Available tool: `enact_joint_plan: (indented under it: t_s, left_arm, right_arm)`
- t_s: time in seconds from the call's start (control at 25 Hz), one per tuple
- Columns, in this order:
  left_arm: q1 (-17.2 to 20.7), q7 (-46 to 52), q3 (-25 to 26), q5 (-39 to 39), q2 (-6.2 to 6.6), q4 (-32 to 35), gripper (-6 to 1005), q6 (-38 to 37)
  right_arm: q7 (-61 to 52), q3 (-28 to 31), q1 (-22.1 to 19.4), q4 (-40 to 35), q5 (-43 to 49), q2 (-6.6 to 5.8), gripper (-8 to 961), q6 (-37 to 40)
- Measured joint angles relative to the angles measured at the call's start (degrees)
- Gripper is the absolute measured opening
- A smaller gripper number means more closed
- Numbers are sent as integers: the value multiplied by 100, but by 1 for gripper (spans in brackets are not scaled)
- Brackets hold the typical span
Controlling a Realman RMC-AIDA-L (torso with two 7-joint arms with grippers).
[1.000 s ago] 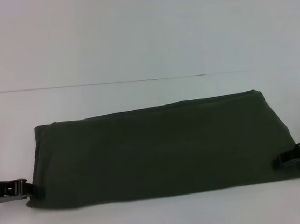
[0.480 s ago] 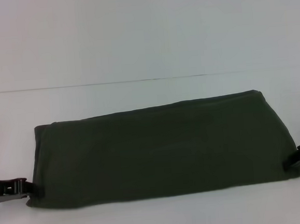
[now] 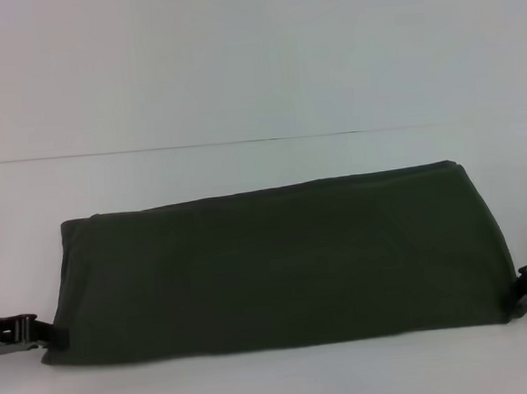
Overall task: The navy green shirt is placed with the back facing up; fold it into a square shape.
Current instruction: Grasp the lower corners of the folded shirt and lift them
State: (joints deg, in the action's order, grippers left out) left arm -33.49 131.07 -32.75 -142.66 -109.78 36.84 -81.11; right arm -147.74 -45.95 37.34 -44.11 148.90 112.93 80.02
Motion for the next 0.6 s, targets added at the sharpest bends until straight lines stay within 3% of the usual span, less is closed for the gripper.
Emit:
enact_joint_plan:
  t_s: [0.2, 0.6]
  left_arm:
    - [37, 2, 8, -3, 67, 60, 50, -155]
    - [54, -58, -14, -99, 232, 100, 50, -487]
  right_arm:
    - [261, 1, -7, -23, -26, 29, 31, 373]
    - [652, -1, -35, -7, -5, 114, 31, 658]
